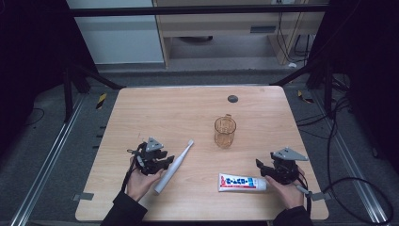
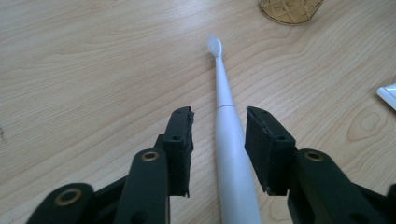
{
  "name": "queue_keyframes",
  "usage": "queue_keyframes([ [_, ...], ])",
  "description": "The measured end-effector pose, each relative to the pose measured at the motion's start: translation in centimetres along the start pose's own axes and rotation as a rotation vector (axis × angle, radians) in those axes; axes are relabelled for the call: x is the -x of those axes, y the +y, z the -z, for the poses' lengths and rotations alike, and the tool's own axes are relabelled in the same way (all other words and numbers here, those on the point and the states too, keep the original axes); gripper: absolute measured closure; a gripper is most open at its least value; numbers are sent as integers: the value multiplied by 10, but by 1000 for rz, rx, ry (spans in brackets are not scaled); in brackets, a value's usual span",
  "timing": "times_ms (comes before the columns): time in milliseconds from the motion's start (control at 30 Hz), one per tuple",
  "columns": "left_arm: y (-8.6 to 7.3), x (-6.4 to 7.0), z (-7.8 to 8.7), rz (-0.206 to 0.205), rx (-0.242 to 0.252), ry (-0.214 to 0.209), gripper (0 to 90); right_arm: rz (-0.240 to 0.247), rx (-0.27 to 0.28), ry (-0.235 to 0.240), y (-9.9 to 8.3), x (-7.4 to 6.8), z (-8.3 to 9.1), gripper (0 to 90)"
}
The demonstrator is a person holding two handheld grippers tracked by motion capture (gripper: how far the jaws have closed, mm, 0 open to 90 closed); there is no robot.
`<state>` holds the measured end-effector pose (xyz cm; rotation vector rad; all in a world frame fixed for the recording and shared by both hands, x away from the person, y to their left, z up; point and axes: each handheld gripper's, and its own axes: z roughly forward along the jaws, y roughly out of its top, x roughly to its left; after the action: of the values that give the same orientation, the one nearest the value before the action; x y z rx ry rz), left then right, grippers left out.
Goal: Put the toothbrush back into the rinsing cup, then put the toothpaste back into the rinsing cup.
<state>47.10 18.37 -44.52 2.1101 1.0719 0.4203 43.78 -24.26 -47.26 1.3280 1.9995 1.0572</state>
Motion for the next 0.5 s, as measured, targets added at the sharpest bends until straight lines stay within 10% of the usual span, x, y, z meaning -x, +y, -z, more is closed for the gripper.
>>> queue_keyframes([
  [500, 16, 5, -11, -57, -114, -37, 453, -6, -10, 4, 1, 1, 0, 324],
])
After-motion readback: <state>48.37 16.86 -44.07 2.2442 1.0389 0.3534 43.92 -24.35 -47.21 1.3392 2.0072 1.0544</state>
